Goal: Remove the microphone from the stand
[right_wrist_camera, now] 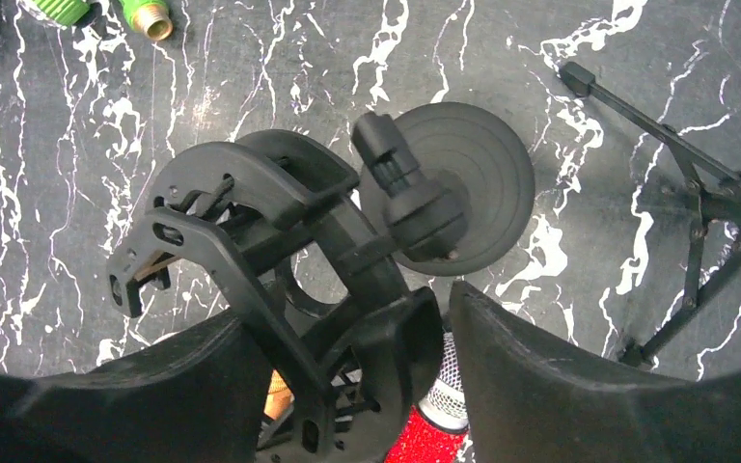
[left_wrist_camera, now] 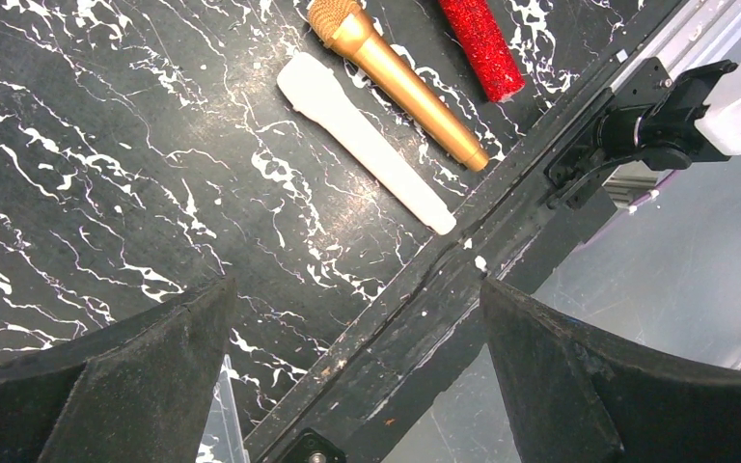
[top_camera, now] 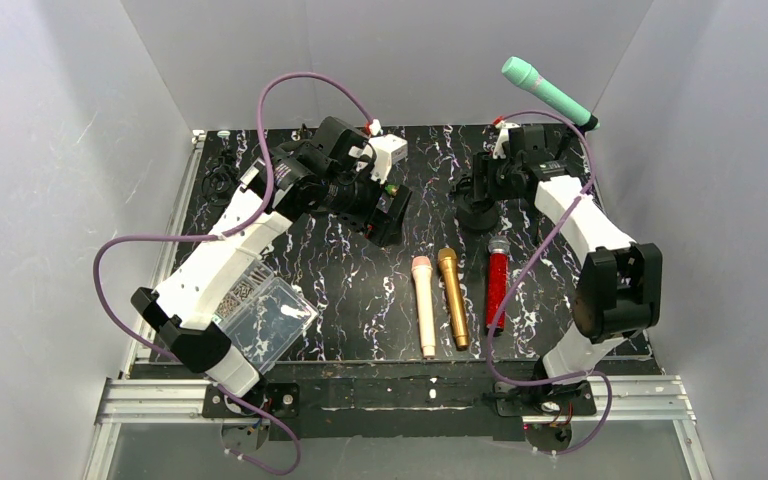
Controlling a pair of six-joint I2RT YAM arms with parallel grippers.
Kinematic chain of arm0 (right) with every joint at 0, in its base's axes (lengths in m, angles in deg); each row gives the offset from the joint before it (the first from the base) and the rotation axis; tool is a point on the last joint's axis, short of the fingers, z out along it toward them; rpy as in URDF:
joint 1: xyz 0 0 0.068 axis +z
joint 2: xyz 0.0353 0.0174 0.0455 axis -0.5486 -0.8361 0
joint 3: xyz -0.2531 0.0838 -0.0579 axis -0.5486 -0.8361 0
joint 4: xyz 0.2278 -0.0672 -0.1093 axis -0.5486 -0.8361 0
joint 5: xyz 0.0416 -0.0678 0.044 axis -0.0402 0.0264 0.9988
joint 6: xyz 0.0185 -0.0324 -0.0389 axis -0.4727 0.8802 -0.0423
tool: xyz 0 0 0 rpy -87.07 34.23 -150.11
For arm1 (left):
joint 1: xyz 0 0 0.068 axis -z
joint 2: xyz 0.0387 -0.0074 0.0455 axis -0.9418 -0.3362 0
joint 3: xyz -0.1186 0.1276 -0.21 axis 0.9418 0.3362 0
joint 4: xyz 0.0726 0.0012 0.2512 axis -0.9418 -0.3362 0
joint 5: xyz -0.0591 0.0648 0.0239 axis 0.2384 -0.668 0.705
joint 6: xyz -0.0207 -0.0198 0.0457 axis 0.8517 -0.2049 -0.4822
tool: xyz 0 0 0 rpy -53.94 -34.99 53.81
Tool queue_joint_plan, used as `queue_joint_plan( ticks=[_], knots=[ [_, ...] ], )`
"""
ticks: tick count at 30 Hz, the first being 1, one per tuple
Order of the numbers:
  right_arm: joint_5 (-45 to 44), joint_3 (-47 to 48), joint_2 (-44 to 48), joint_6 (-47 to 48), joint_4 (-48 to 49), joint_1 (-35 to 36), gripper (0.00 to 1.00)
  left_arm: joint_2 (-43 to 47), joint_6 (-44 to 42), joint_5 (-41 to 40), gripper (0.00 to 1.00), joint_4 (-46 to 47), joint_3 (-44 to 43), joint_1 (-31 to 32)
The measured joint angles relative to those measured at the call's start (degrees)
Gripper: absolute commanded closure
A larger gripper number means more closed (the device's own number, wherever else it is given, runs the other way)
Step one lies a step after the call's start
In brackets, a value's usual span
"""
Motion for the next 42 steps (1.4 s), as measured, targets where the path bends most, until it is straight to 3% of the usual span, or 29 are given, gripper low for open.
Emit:
queue_joint_plan(
  ticks=[12,23,33,42],
  knots=[
    [3.45,5.27,-5.40,-0.70,-0.85,-0.28,0.63,-0.20,0.02,0.15,0.02,-0.07,-1.03,0.00],
    [3.08,10.40,-10.10,-1.79,0.09,3.45,0.72,-0.87,0.04,0.15,0.02,-0.04,-1.49,0.00],
    [2.97,24.35,-20.83,-1.62,-1.33,9.22,0.71,-1.03,0.07,0.02,0.02,-0.07,-1.49,0.00],
    [2.60,28.65,-24.13,-1.62,-1.68,10.08,0.41,-1.03,-0.26,-0.35,0.02,-0.07,-1.49,-0.31]
  ],
)
